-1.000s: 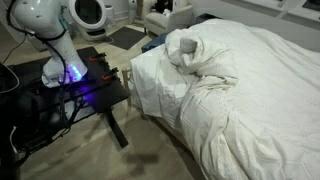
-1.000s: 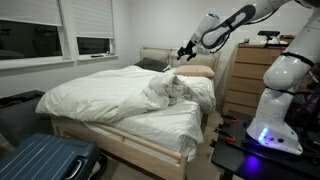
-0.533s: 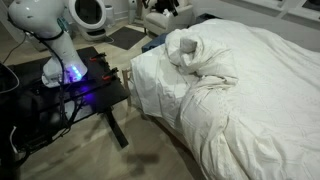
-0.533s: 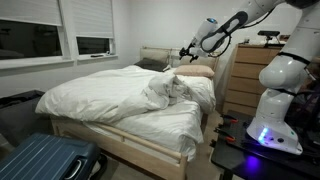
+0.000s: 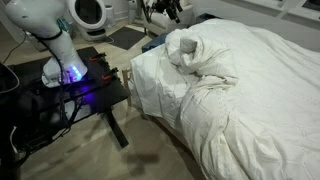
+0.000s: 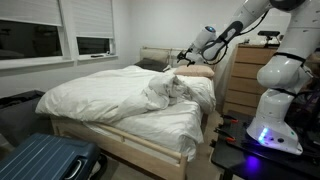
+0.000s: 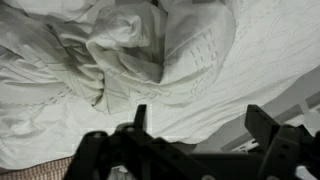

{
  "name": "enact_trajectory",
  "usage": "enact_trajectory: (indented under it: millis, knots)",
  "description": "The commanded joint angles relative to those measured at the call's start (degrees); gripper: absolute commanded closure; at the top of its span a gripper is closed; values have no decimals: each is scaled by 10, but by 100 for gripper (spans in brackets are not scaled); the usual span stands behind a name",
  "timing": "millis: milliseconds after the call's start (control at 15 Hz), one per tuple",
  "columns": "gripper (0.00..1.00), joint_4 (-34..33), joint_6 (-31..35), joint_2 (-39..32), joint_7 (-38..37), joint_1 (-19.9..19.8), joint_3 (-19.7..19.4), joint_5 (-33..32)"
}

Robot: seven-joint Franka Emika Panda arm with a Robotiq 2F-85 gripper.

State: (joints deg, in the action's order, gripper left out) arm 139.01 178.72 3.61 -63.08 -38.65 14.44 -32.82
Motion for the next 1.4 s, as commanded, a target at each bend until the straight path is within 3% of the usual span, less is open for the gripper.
enact_trajectory:
  millis: [0,333,600,933,1333]
  knots:
    - [0,-33,43,-43,-66,-25,5,-73]
    - [0,-76,62,-95,-123,-17,-27,-134]
    - [0,-129,52,-157,-152,19,-68,-175]
    - [0,-226,61,-259,-197,115,-158,-206]
    - [0,-330,66,-376,-258,248,-278,-186]
